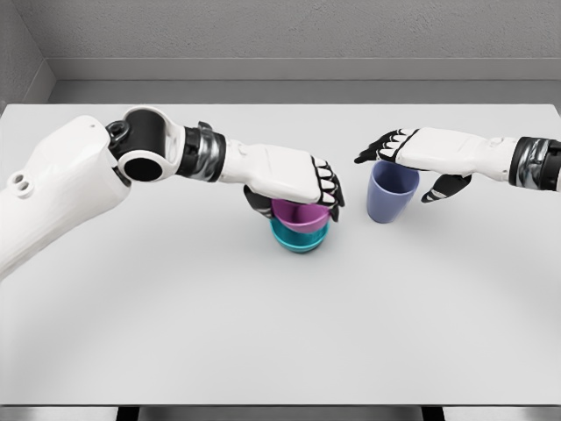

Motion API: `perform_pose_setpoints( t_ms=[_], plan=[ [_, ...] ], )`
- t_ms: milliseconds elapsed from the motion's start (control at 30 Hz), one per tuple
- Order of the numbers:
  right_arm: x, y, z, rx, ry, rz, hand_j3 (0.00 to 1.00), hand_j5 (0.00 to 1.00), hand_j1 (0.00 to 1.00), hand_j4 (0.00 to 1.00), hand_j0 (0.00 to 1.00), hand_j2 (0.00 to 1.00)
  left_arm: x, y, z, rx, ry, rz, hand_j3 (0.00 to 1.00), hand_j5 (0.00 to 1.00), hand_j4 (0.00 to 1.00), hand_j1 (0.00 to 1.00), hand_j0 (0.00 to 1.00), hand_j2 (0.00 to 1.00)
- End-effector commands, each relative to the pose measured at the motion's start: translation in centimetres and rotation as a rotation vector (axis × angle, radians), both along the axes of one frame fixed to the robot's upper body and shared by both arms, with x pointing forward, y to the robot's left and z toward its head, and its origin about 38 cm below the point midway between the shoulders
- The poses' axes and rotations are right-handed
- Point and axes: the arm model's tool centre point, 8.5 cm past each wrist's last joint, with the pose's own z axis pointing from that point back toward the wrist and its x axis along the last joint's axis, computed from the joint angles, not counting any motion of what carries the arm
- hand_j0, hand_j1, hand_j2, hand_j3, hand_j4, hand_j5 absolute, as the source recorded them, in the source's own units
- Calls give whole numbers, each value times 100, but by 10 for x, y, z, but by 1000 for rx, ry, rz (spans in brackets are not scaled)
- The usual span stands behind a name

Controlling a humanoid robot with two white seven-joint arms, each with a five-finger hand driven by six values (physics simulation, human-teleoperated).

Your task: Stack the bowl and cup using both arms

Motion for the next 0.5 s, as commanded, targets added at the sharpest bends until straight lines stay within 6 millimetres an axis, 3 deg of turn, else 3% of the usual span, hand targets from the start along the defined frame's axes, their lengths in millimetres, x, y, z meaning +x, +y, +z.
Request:
perform_pose_setpoints(
  t_ms=[0, 200, 467],
  plan=[
    [0, -1, 0, 4, 2, -3, 100, 100, 100, 100, 100, 100, 2, 2, -5, 13, 4, 12, 75, 75, 75, 75, 75, 75],
    [0, 0, -1, 4, 4, -2, 100, 100, 100, 100, 100, 100, 2, 1, -16, 43, 17, 10, 77, 77, 77, 77, 77, 77],
    [0, 1, -10, -3, 29, -3, 100, 100, 100, 100, 100, 100, 3, 1, -18, 43, 24, 15, 89, 89, 89, 89, 89, 89]
  ],
)
